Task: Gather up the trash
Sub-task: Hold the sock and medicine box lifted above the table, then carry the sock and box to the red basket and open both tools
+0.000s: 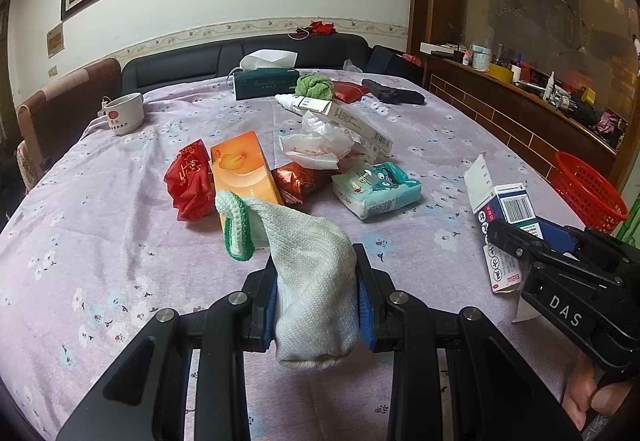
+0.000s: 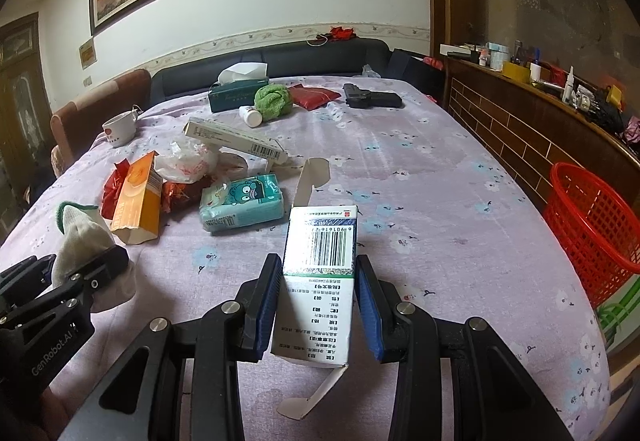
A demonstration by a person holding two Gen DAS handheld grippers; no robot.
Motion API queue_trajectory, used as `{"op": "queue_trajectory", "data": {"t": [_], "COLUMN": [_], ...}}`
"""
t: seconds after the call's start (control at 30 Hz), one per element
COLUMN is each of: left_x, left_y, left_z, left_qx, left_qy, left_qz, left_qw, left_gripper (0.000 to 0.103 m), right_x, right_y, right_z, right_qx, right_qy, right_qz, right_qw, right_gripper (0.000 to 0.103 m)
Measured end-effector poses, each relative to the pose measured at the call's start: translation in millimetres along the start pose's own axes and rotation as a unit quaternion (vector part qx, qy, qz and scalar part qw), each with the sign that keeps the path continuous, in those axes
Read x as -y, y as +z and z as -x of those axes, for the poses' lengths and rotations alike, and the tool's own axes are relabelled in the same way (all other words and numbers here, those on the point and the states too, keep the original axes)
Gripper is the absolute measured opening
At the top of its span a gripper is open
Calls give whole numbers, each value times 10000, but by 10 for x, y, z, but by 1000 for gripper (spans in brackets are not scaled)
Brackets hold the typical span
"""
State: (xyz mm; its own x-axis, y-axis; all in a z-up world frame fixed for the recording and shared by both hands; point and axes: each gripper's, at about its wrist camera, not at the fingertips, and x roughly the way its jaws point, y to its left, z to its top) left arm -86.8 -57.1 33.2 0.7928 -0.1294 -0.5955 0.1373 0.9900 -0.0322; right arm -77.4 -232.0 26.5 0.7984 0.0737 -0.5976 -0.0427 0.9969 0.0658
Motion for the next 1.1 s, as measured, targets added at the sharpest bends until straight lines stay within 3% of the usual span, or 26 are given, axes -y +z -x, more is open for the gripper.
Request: {"op": "queue_trajectory", "data": {"t": [0.23, 0.47, 0.67, 0.77, 0.93, 1.1], "left_x": [28, 155, 659, 1065, 1963, 2791], "left_y": [11, 93, 391, 599, 865, 1025], "left_z": [13, 48, 153, 127, 41, -228], "left_qx": [30, -178, -165, -351, -701, -882], "left_qy": [-40, -877, -1263, -1688, -2638, -3120], "left_qz": [-55, -34, -464, -711, -1140, -1330], "left_qw": [10000, 9960, 9908, 9825, 9553, 9366], "left_gripper": [30, 30, 30, 30, 30, 30], "right_x": [-2, 140, 642, 994, 1828, 2651], "right_y": [-17, 17, 166, 241, 315, 330], "right_z": [-19, 77, 411, 575, 841, 987], "right_qx": [-30, 55, 364, 520, 716, 667], "right_qy": [70, 282, 342, 311, 73, -235], "right_qz": [-32, -243, -786, -1122, -1838, -2374], "right_qw": [10000, 9993, 9957, 9918, 9803, 9688], "right_gripper": [40, 40, 40, 40, 40, 40]}}
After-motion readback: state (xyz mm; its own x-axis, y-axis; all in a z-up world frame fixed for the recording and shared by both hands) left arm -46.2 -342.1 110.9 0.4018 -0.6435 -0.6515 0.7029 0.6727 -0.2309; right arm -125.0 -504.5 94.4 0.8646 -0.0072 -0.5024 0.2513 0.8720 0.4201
